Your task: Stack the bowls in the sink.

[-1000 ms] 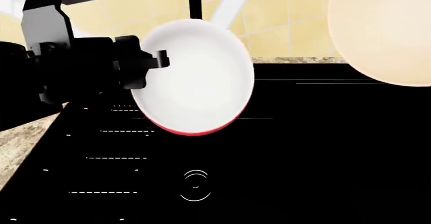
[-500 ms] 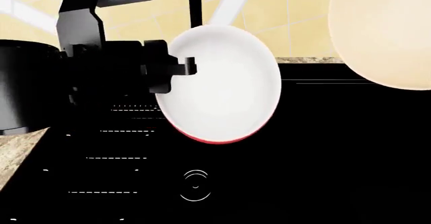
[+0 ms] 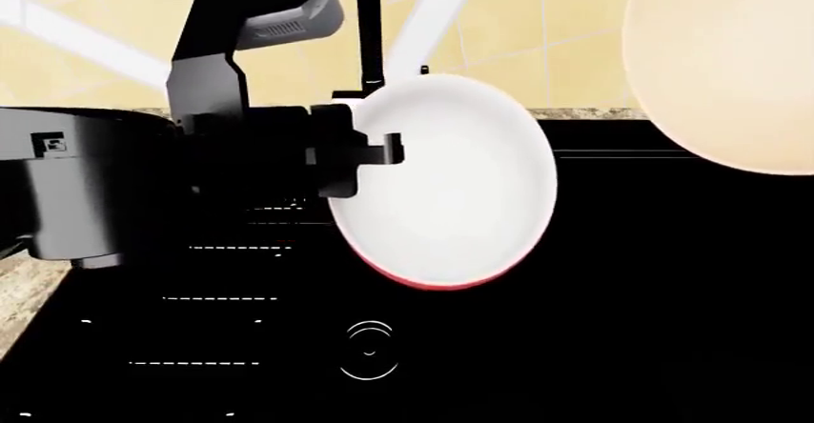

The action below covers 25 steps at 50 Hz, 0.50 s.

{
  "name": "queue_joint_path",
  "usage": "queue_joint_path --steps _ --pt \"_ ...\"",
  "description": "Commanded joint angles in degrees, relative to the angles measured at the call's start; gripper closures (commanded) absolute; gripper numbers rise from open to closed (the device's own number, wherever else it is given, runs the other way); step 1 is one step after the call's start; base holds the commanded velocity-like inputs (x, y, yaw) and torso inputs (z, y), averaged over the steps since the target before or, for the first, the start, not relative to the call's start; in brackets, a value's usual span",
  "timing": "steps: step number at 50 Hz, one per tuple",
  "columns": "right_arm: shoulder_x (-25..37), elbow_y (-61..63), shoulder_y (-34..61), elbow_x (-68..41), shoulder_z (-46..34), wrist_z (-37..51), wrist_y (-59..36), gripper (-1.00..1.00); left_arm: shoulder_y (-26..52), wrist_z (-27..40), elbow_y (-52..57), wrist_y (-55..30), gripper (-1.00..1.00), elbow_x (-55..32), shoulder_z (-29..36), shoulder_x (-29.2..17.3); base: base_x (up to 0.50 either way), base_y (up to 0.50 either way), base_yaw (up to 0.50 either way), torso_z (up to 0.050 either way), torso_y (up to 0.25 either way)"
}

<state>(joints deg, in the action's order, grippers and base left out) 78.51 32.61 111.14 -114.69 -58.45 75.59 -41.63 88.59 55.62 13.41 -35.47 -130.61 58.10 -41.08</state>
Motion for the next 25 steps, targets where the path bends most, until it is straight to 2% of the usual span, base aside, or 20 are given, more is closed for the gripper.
queue_joint_path --steps 1,25 --pt "0.3 0.1 0.2 0.9 0.6 -0.3 0.3 1.0 -2.2 -1.1 0.3 2.2 1.0 1.4 -0.6 0.6 0.0 0.0 0.0 0.0 0.0" --pt "0.6 0.5 -1.1 1.0 1.0 -0.6 1.2 1.0 -5.4 -1.3 0.3 3.9 1.0 1.5 0.4 2.0 0.0 0.0 0.0 0.0 0.001"
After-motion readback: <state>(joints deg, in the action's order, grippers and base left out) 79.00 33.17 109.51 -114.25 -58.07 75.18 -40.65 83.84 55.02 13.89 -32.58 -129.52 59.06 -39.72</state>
